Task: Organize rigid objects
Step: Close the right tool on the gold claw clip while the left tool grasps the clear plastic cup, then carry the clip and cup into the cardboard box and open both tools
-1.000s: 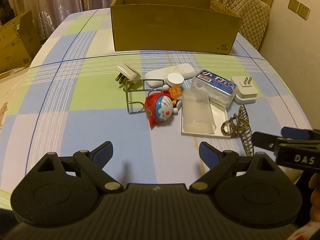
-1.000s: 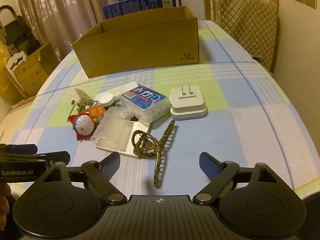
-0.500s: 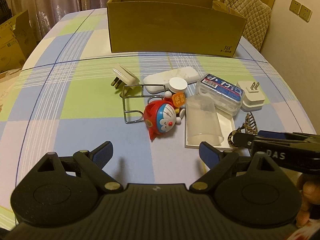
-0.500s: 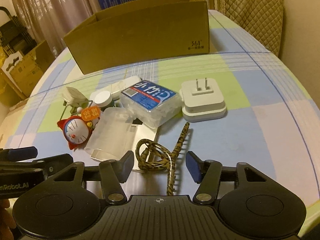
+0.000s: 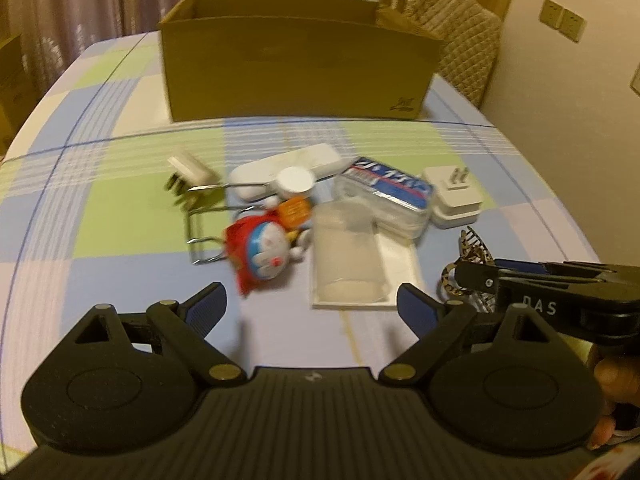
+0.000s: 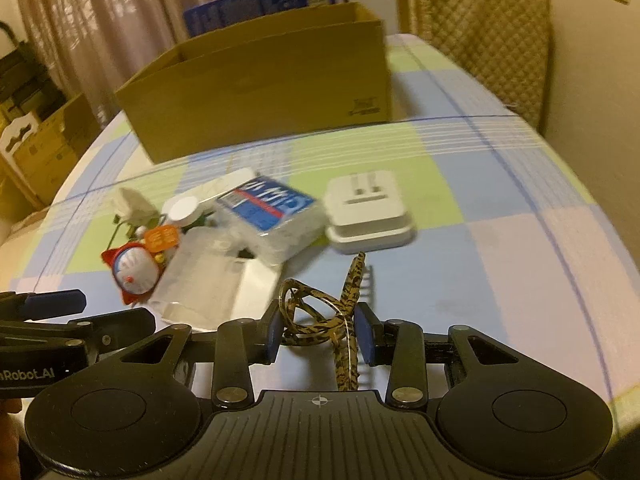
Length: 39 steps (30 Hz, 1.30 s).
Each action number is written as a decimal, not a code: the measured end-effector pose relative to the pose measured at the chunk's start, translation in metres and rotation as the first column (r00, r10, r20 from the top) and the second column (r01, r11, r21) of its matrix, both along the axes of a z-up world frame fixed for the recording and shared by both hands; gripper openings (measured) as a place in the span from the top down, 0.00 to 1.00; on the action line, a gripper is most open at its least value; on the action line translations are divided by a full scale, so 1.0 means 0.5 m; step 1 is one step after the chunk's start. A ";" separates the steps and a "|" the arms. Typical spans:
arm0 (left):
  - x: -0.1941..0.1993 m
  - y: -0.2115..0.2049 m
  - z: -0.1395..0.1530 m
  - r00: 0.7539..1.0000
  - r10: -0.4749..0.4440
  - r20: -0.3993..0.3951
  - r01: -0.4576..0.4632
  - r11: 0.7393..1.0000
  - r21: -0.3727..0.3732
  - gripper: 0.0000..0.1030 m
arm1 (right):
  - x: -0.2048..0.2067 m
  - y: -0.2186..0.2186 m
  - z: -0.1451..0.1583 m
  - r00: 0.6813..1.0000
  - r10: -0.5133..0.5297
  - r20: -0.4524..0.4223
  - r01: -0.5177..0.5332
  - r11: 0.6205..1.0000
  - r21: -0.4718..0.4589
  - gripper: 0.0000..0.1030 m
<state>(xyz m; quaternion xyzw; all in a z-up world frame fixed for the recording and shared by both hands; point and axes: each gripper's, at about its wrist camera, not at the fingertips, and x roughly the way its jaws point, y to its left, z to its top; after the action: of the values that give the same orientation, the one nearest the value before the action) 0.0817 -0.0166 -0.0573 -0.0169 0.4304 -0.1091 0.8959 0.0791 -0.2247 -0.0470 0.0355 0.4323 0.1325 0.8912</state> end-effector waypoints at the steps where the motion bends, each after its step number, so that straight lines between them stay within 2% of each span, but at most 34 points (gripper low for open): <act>1: 0.002 -0.009 -0.001 1.000 -0.012 0.008 0.012 1.000 0.004 0.14 | -0.002 -0.009 0.004 1.000 -0.011 0.008 0.011 1.000 -0.001 0.66; 5: 0.015 -0.050 -0.017 0.998 -0.062 0.025 0.061 0.997 0.040 0.20 | -0.001 -0.039 0.017 0.998 -0.050 0.028 0.050 0.999 -0.002 0.66; 9: 0.031 -0.080 -0.039 0.996 -0.090 0.011 0.089 0.993 0.079 0.35 | 0.007 -0.058 0.018 0.997 -0.074 0.029 0.074 0.997 0.002 0.66; 11: 0.038 -0.090 -0.047 0.995 -0.097 0.005 0.096 0.991 0.093 0.36 | 0.011 -0.063 0.016 0.996 -0.081 0.027 0.081 0.997 0.004 0.66; 14: 0.048 -0.103 -0.054 0.996 -0.090 0.013 0.087 0.988 0.128 0.39 | 0.011 -0.065 0.012 0.996 -0.082 0.024 0.082 0.997 0.006 0.66; 19: 0.062 -0.113 -0.068 0.997 -0.073 -0.002 0.073 0.982 0.173 0.50 | 0.011 -0.067 0.006 0.997 -0.076 0.018 0.076 0.997 0.012 0.66; 22: 0.058 -0.114 -0.067 0.997 -0.070 0.017 0.065 0.980 0.191 0.53 | 0.010 -0.067 0.006 0.997 -0.073 0.017 0.072 0.997 0.011 0.66; 34: 0.017 -0.086 -0.023 0.998 -0.053 0.026 0.050 0.993 0.111 0.53 | -0.005 -0.058 0.037 0.998 -0.047 0.047 0.046 0.999 0.022 0.66; 39: 0.004 -0.063 0.024 0.998 -0.028 0.055 0.023 0.997 0.078 0.53 | -0.014 -0.045 0.070 0.996 -0.027 0.080 0.024 0.999 0.033 0.66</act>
<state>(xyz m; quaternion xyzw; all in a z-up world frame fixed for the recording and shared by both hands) 0.0839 -0.0480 -0.0453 0.0261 0.4090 -0.1043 0.9062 0.0722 -0.2472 -0.0121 0.0500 0.3933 0.1294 0.9089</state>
